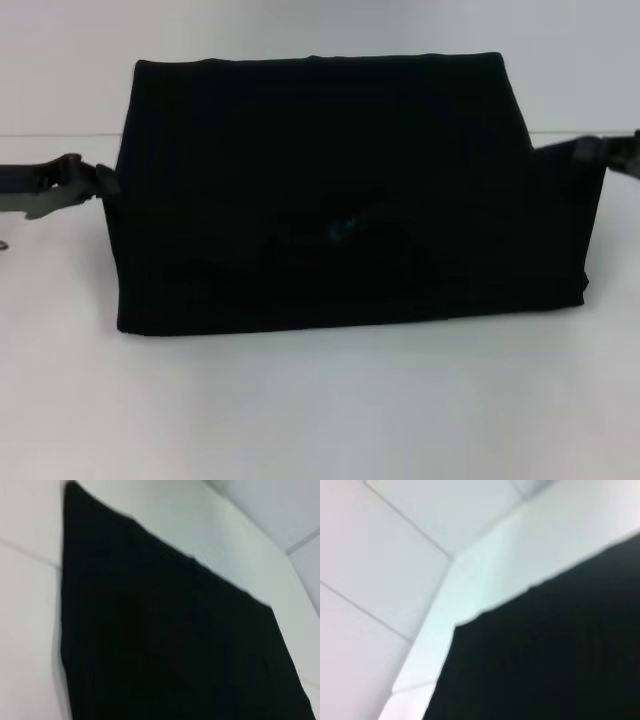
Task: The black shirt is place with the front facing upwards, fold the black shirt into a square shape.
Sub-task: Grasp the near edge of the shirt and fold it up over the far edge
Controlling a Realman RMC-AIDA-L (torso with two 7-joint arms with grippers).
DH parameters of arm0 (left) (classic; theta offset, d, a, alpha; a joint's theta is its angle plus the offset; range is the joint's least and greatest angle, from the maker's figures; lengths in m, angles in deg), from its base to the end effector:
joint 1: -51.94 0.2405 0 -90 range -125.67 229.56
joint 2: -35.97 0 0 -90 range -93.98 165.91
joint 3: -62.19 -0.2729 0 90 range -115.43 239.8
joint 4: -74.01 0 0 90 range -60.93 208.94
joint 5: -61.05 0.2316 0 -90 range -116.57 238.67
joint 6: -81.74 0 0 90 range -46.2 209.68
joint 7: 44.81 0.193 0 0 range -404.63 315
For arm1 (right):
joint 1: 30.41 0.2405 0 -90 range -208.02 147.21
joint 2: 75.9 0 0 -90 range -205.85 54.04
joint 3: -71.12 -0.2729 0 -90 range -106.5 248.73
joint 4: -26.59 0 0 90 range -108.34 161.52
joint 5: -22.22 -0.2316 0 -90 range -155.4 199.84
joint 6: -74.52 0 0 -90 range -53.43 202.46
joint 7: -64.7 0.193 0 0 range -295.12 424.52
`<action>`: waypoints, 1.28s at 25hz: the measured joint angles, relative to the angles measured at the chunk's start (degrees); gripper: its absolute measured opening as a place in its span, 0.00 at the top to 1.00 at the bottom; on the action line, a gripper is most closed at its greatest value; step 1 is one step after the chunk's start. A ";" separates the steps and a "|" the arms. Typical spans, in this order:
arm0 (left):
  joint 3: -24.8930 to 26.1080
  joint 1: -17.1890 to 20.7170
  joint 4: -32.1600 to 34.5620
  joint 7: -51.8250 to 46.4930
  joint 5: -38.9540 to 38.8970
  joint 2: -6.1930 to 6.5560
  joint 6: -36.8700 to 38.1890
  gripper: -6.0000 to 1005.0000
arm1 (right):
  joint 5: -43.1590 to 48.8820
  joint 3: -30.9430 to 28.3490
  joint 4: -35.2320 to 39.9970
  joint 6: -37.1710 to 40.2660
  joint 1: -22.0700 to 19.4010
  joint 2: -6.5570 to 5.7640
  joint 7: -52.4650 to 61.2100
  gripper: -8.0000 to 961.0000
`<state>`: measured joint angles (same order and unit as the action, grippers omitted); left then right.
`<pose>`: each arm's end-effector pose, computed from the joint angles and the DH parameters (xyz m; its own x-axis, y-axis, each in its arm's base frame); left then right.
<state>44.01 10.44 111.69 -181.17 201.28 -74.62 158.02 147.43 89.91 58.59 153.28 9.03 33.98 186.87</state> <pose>-0.3241 0.4620 0.0507 0.1166 0.7985 0.5905 0.9931 -0.0998 -0.0611 0.3021 0.4590 0.0482 0.2040 -0.7077 -0.6764 -0.9519 -0.3047 0.0318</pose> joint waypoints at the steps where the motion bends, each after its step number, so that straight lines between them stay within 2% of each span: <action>1: -0.04 -0.04 -0.15 0.29 -0.52 -0.30 -1.38 0.95 | -0.97 0.08 0.00 -1.05 0.07 0.29 -0.94 0.94; 8: -0.10 -1.33 -0.16 2.51 -4.50 -2.49 -11.07 0.95 | -5.23 -0.09 0.14 -6.14 0.26 0.95 -5.40 0.94; 12: -0.13 -1.27 -0.73 5.40 -8.77 -4.19 -16.32 0.95 | -7.28 0.61 -0.18 -11.26 -0.07 2.92 -9.31 0.94; 17: -0.25 -2.52 -4.10 10.66 -11.10 -5.33 -21.08 0.95 | -7.22 3.60 -1.69 -19.59 0.54 5.34 -12.73 0.94; 20: -0.62 -3.13 -4.93 12.61 -12.56 -6.02 -23.94 0.95 | -7.32 4.31 -2.21 -23.38 1.02 5.88 -13.89 0.94; 27: -2.69 -4.66 -6.17 15.46 -13.14 -7.34 -30.44 0.95 | -7.36 5.35 -2.72 -27.75 1.99 6.15 -14.61 0.94; 32: -3.10 -5.56 -6.47 19.13 -13.48 -9.53 -34.93 0.95 | -7.41 7.77 -3.81 -31.76 2.79 6.88 -14.70 0.95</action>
<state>40.91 4.88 105.22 -162.04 187.80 -84.14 123.09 140.02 97.68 54.79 121.53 11.82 40.86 172.17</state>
